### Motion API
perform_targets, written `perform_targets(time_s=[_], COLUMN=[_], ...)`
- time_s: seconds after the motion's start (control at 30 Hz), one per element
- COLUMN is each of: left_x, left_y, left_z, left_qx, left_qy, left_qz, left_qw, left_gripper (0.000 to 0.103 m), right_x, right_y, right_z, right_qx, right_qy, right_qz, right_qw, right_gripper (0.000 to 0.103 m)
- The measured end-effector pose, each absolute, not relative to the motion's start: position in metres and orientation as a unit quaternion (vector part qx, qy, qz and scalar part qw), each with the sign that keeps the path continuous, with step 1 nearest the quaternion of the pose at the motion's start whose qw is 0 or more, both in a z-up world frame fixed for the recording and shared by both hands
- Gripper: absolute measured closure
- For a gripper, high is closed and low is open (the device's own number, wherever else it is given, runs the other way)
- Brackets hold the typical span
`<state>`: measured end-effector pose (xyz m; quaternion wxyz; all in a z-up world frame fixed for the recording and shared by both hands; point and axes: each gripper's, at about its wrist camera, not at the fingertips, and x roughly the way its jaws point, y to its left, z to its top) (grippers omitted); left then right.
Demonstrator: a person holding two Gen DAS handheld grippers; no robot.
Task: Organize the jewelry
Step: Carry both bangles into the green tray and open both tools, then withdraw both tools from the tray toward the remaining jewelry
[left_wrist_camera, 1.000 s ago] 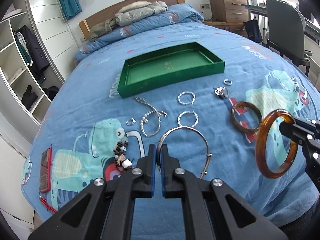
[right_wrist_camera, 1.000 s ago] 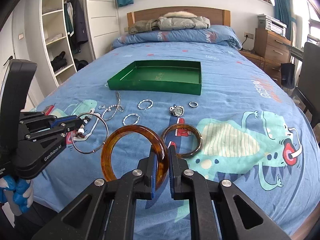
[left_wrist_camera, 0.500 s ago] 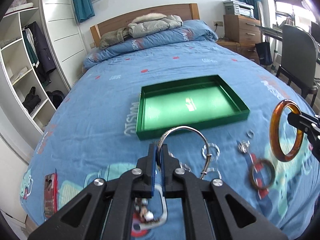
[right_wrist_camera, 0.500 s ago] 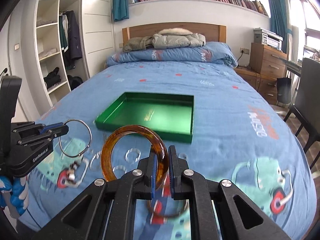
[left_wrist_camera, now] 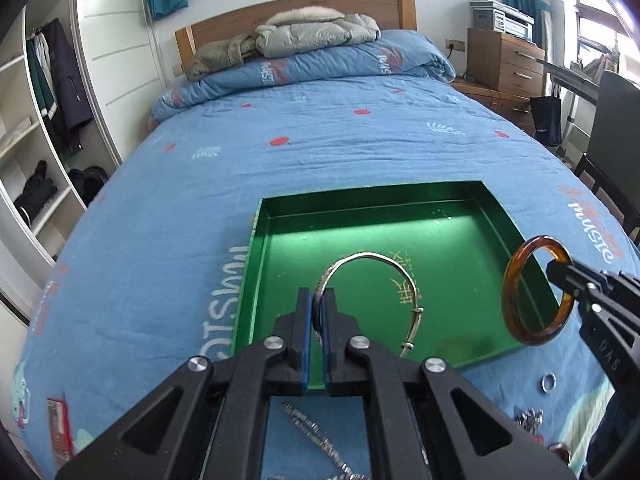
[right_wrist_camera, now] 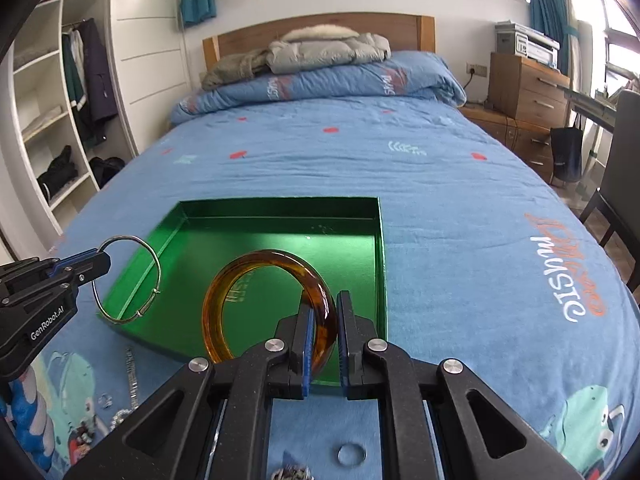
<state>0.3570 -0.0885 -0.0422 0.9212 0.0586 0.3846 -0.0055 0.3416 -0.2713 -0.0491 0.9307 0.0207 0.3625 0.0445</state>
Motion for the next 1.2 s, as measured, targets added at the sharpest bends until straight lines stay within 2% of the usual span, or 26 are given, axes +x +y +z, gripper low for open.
perform_targets(time_s=[0.5,0.7,0.77,0.8,0.83,0.9,0.97,1.03,1.2], left_x=[0.401,0.401,0.402,0.402,0.402,0.401,0.399,0.395,0.375], left_y=[-0.072,-0.067,-0.065,-0.065,-0.064,-0.062,-0.061,-0.061,-0.056], left_z=[-0.108,-0.110,-0.111,-0.110,-0.109,-0.104,-0.098,-0.089,-0.062], left_qx=[-0.008,-0.019,-0.023,-0.024,-0.026,-0.024,-0.017,-0.014,-0.012], left_qy=[0.463,0.466,0.467,0.468,0.467,0.464,0.455,0.443,0.413], left_qz=[-0.006,-0.006,-0.009,-0.012,-0.014,-0.016,-0.007,-0.003,-0.011], left_qw=[0.886,0.884,0.884,0.883,0.884,0.886,0.890,0.896,0.911], left_gripper=[0.099,0.099,0.097,0.097,0.097,0.097,0.097,0.097,0.096], right_x=[0.388,0.390,0.392,0.392,0.392,0.389,0.385,0.378,0.357], right_y=[-0.263,-0.259,-0.258,-0.257,-0.257,-0.256,-0.256,-0.258,-0.258], right_z=[-0.107,-0.112,-0.112,-0.111,-0.110,-0.106,-0.098,-0.086,-0.058], right_qx=[-0.008,-0.022,-0.023,-0.024,-0.024,-0.030,-0.031,-0.020,-0.018], right_qy=[0.441,0.457,0.462,0.465,0.468,0.465,0.455,0.444,0.419], right_qz=[0.033,0.032,0.030,0.032,0.036,0.039,0.036,0.035,0.036], right_qw=[0.897,0.888,0.886,0.884,0.883,0.884,0.889,0.895,0.907], right_gripper=[0.093,0.093,0.089,0.082,0.070,0.062,0.058,0.047,0.046])
